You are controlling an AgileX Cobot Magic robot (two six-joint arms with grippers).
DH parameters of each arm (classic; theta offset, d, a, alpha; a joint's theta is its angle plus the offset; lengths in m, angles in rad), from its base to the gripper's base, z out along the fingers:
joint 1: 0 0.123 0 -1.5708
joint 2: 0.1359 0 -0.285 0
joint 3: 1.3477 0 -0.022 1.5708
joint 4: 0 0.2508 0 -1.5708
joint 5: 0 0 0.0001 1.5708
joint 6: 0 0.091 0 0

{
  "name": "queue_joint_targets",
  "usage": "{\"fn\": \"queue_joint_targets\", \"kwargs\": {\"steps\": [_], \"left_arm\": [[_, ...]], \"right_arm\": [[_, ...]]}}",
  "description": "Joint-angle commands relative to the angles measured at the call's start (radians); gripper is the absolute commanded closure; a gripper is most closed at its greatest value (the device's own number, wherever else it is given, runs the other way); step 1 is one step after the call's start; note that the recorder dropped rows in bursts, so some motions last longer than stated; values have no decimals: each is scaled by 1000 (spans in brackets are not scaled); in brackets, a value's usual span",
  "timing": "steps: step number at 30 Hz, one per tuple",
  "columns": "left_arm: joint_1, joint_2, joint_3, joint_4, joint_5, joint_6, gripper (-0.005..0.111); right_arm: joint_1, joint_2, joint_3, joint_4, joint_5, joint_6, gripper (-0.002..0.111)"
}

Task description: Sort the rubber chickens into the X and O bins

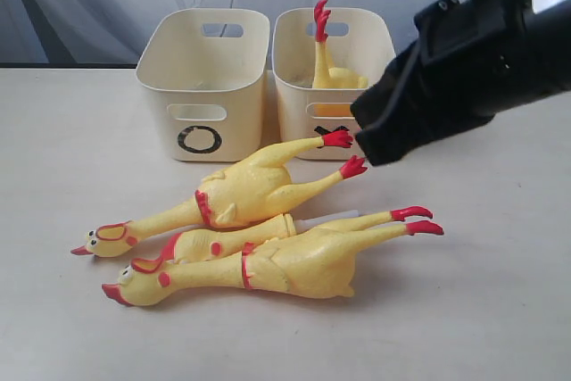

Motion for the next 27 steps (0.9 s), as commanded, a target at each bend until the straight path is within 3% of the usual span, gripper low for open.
{"fn": "queue_joint_targets", "kwargs": {"steps": [1, 4, 7, 13, 15, 18, 21, 27], "left_arm": [[4, -6, 2, -227, -159, -8, 107], [4, -6, 2, -278, -162, -75, 107], [4, -6, -4, -276, -18, -103, 107], [4, -3, -195, -267, 158, -37, 107], [4, 68, -254, -329, 240, 104, 107], [4, 237, -326, -629, 433, 608, 107], [4, 365, -365, -787, 600, 956, 107], [4, 598, -413, -862, 730, 1264, 107]], "right_arm": [[1, -77, 90, 1, -5, 5, 109], [1, -154, 173, 1, -43, 5, 109], [1, -247, 241, 1, -75, 31, 109], [1, -389, 300, 8, -115, 34, 109], [1, -419, 300, 8, -115, 34, 109], [1, -448, 300, 8, -115, 34, 109], [1, -458, 300, 10, -113, 34, 109], [1, -458, 300, 23, -97, 34, 109]]}}
